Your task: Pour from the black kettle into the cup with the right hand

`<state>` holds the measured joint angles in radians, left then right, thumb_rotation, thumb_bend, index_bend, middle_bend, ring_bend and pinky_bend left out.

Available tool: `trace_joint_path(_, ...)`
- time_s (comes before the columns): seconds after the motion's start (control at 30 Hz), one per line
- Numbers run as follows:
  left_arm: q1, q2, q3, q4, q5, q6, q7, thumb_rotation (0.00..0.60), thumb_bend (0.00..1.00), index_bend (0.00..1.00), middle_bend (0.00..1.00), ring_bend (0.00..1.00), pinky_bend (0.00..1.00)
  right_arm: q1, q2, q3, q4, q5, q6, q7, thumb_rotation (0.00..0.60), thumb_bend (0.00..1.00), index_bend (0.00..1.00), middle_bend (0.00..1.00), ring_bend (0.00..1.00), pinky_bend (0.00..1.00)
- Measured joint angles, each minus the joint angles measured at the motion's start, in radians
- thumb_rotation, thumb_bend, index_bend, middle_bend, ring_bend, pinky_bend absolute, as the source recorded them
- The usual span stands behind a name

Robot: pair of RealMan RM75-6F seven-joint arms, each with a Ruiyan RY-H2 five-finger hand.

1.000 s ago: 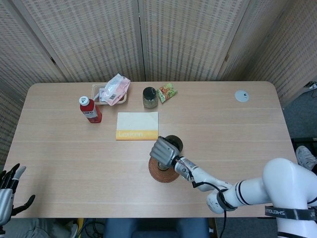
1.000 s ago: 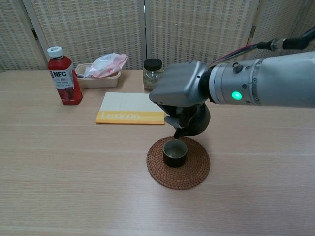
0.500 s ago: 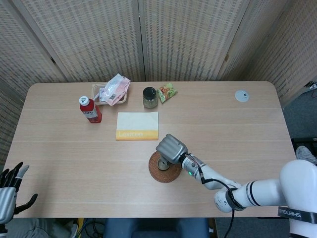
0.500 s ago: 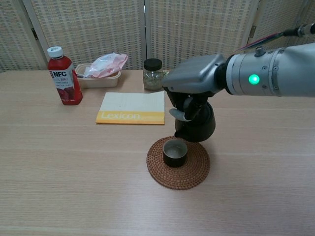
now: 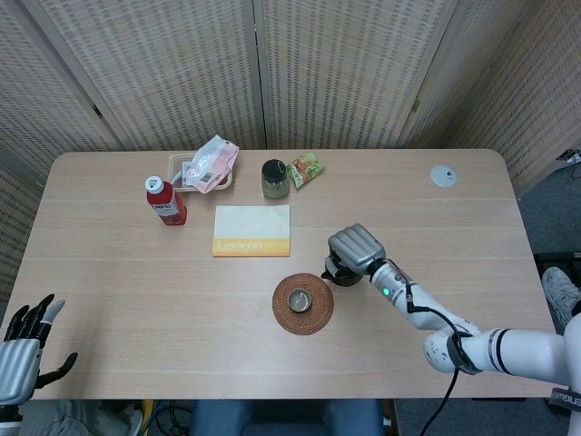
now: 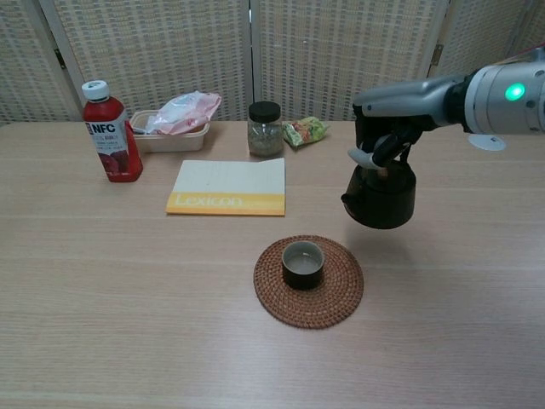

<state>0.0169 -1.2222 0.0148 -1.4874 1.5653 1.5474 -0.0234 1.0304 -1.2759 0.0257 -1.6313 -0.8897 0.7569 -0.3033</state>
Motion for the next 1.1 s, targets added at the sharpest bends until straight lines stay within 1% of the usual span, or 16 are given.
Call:
trace_joint_path(0.13,-0.002,-0.006,0.002,0.001,-0.005,-0.008,0.004,0.6,0.25,0.09,0.03,0.1,0.01,-0.031,-0.002,0.007,0.059,-0.011,-0.034,0.07,0.479,0.81,1.0,0.99,0.97,0.5)
trace_joint_path(0.3,-0.006,-0.013,0.004,0.005,-0.007,-0.017,0.006,0.6,0.25,0.09,0.03,0.1,0.01,-0.059,-0.018,0.006,0.138,-0.029,-0.059,0.105,0.479,0.81,1.0,0.99,0.97,0.5)
trace_joint_path(0.57,-0.014,-0.021,0.003,0.008,-0.011,-0.029,0.009,0.6,0.25,0.09,0.03,0.1,0.01,-0.099,-0.081,0.004,0.26,-0.071,-0.083,0.151,0.48,0.81,1.0,0.99,0.97,0.5)
trace_joint_path(0.7,-0.014,-0.022,0.004,0.011,-0.015,-0.03,0.007,0.6,0.25,0.09,0.03,0.1,0.01,-0.113,-0.114,0.01,0.307,-0.095,-0.097,0.181,0.481,0.77,1.0,0.99,0.97,0.5)
trace_joint_path(0.77,-0.014,-0.022,0.004,0.012,-0.016,-0.029,0.006,0.6,0.25,0.09,0.03,0.1,0.01,-0.119,-0.129,0.013,0.328,-0.11,-0.102,0.191,0.48,0.72,1.0,0.99,0.97,0.5)
trace_joint_path(0.87,-0.012,-0.021,0.005,0.012,-0.016,-0.026,0.004,0.6,0.25,0.09,0.03,0.1,0.01,-0.125,-0.143,0.022,0.346,-0.124,-0.112,0.214,0.48,0.6,1.0,0.99,0.97,0.5)
trace_joint_path(0.9,-0.012,-0.021,0.005,0.013,-0.017,-0.026,0.004,0.6,0.25,0.09,0.03,0.1,0.01,-0.127,-0.146,0.026,0.351,-0.129,-0.116,0.221,0.481,0.54,1.0,0.99,0.97,0.5)
trace_joint_path(0.93,-0.011,-0.021,0.006,0.013,-0.017,-0.025,0.004,0.6,0.25,0.09,0.03,0.1,0.01,-0.13,-0.149,0.03,0.356,-0.137,-0.119,0.23,0.48,0.44,1.0,0.99,0.97,0.5)
trace_joint_path(1.0,-0.01,-0.021,0.006,0.013,-0.017,-0.024,0.004,0.6,0.25,0.09,0.03,0.1,0.01,-0.132,-0.151,0.038,0.359,-0.147,-0.125,0.241,0.48,0.32,1.0,0.99,0.97,0.5)
trace_joint_path(1.07,-0.01,-0.02,0.006,0.013,-0.018,-0.023,0.003,0.6,0.25,0.09,0.03,0.1,0.01,-0.135,-0.149,0.046,0.358,-0.153,-0.129,0.254,0.48,0.25,1.0,0.99,0.97,0.5)
trace_joint_path(1.1,-0.01,-0.021,0.007,0.013,-0.017,-0.024,0.002,0.6,0.25,0.09,0.03,0.1,0.01,-0.135,-0.147,0.049,0.357,-0.157,-0.131,0.259,0.481,0.23,1.0,0.99,0.97,0.5)
